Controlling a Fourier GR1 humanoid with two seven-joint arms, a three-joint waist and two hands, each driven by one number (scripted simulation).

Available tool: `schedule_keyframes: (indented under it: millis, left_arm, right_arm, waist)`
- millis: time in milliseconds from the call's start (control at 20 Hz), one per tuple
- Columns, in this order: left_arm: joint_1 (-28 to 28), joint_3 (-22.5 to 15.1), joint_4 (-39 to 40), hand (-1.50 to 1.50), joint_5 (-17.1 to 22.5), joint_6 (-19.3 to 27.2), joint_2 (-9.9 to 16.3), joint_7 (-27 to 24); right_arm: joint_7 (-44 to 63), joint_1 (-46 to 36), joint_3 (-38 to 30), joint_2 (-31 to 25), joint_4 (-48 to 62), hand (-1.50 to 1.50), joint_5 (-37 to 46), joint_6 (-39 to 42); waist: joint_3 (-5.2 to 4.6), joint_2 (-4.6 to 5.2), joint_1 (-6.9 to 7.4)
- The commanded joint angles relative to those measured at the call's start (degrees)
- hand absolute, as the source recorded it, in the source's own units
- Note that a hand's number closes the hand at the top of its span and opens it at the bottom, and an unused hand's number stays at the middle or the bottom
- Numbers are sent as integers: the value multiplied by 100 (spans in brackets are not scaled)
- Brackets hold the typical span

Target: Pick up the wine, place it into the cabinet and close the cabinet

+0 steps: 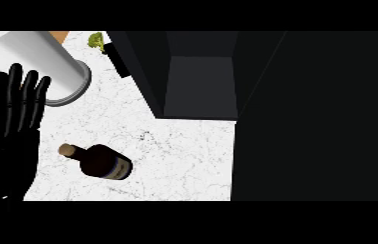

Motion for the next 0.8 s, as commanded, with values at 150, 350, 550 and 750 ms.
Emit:
schedule_keyframes:
  millis: [150,350,550,750]
  left_arm:
    - [67,-46,-345,-150,914,-1037,479,71]
    - [613,-391,-375,-150,2138,-1516,482,917]
    - [895,-211,-1203,-150,2858,-1443,703,1555]
    - [862,298,-2071,-150,3703,-1111,1133,2533]
  right_arm:
    - [300,287,-4,110,-293,-150,8,-129]
    - [728,1045,984,371,-729,-150,-470,368]
    - [1512,1666,1055,86,-1954,-150,-845,514]
    - [1816,1852,1422,257,-2402,-150,-428,177]
  waist:
    - [-32,55,-176]
    - [-35,17,-199]
    - [-30,13,-206]
    - [-29,35,-163]
